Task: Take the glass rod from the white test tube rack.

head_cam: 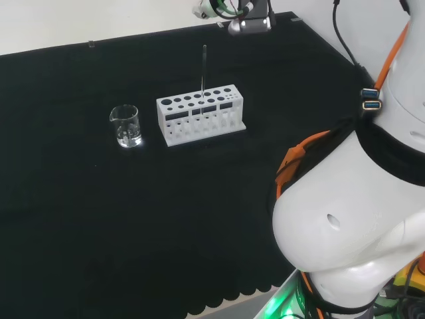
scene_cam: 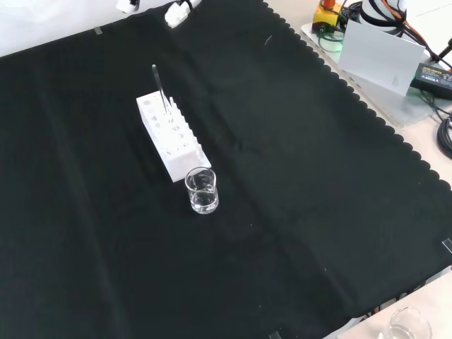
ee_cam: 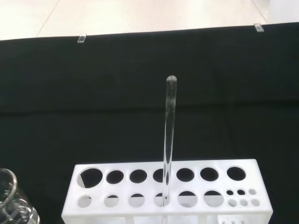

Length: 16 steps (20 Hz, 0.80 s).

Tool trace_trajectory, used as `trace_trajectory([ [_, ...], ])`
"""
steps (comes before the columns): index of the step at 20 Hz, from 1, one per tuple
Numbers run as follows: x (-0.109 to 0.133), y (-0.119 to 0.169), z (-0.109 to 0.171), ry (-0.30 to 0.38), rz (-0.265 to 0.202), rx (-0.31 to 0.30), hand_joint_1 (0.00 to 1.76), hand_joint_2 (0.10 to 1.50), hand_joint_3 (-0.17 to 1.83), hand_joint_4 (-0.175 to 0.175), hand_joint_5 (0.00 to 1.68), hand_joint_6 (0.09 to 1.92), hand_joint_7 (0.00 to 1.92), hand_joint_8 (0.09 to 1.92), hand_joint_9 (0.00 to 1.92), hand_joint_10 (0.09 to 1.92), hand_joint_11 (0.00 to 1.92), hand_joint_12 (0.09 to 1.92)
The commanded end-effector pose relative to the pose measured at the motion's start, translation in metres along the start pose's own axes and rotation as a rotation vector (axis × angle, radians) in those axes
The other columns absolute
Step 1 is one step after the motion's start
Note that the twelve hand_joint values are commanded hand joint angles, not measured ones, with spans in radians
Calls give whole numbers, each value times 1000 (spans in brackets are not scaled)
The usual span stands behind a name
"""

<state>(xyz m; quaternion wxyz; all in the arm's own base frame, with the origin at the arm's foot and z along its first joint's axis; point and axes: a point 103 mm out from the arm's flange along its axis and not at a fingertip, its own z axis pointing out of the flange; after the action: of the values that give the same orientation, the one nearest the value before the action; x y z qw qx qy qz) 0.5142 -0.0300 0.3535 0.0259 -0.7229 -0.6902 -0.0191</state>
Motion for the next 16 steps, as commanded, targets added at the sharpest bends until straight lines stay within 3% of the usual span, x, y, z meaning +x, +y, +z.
trace_trajectory([
  [1, -4, 11, 23, 47, -11, -12, 693, 1165, -175, -145, 381, 89, 330, 873, 465, 794, 299, 1379],
  [3, -5, 14, 28, 76, -4, -3, 693, 1165, -175, -145, 390, 98, 342, 868, 485, 782, 310, 1371],
  [16, -4, 23, 64, 57, -19, 52, 678, 1175, -175, -146, 407, 130, 390, 862, 560, 754, 361, 1354],
])
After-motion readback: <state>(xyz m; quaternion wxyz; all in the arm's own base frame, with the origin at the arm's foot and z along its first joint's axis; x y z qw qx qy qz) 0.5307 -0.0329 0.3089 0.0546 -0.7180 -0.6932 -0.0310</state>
